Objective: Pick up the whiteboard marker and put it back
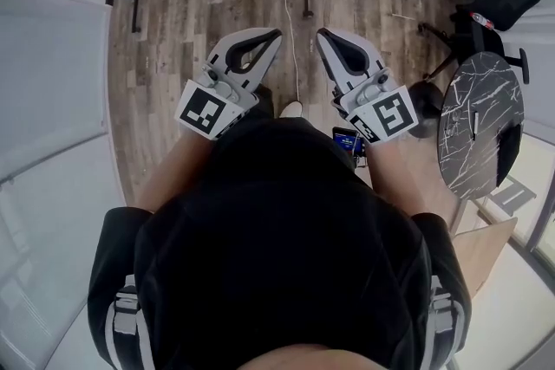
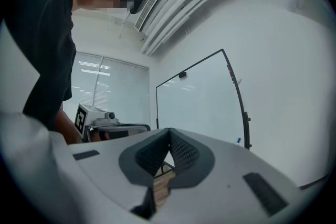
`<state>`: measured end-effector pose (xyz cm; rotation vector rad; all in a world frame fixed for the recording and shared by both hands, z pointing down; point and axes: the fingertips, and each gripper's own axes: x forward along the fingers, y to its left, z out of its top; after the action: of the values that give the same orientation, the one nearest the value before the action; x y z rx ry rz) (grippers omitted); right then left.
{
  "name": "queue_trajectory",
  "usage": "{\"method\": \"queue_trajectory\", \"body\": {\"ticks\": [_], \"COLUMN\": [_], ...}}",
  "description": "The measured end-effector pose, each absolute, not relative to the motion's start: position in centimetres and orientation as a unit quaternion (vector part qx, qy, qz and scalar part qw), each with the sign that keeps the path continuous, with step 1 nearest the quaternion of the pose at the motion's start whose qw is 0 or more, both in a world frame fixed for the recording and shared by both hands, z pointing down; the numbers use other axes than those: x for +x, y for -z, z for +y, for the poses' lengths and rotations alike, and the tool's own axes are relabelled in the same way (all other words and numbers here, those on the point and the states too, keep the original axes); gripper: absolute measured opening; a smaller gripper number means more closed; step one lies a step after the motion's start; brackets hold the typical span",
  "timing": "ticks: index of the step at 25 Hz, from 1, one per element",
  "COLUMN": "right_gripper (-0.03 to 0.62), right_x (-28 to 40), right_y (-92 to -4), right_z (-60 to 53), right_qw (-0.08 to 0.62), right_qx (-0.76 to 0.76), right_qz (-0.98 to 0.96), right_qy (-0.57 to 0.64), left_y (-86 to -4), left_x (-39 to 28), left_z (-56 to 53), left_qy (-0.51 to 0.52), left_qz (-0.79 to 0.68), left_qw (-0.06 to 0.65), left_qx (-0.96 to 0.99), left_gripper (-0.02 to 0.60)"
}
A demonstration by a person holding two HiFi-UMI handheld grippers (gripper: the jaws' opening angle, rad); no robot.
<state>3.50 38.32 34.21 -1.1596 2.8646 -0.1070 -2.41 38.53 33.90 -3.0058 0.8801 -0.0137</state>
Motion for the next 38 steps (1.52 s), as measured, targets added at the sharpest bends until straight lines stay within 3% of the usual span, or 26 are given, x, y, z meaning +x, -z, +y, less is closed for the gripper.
{"method": "queue_trajectory", "body": {"ticks": [38], "right_gripper": [0.0], "right_x": [-3.9], "right_y": [-35.1], "right_z": [14.5], "right_qw": [0.008], "right_qx": [-0.398], "right_qz": [0.916], "right_qy": [0.059], "left_y": [-34.2], "left_x": [-8.8], "left_z": [14.1], "left_qy": [-0.019], "left_qz": [0.251], "left_qw": [0.001], "left_qx": [-0.968], "left_gripper": [0.003]}}
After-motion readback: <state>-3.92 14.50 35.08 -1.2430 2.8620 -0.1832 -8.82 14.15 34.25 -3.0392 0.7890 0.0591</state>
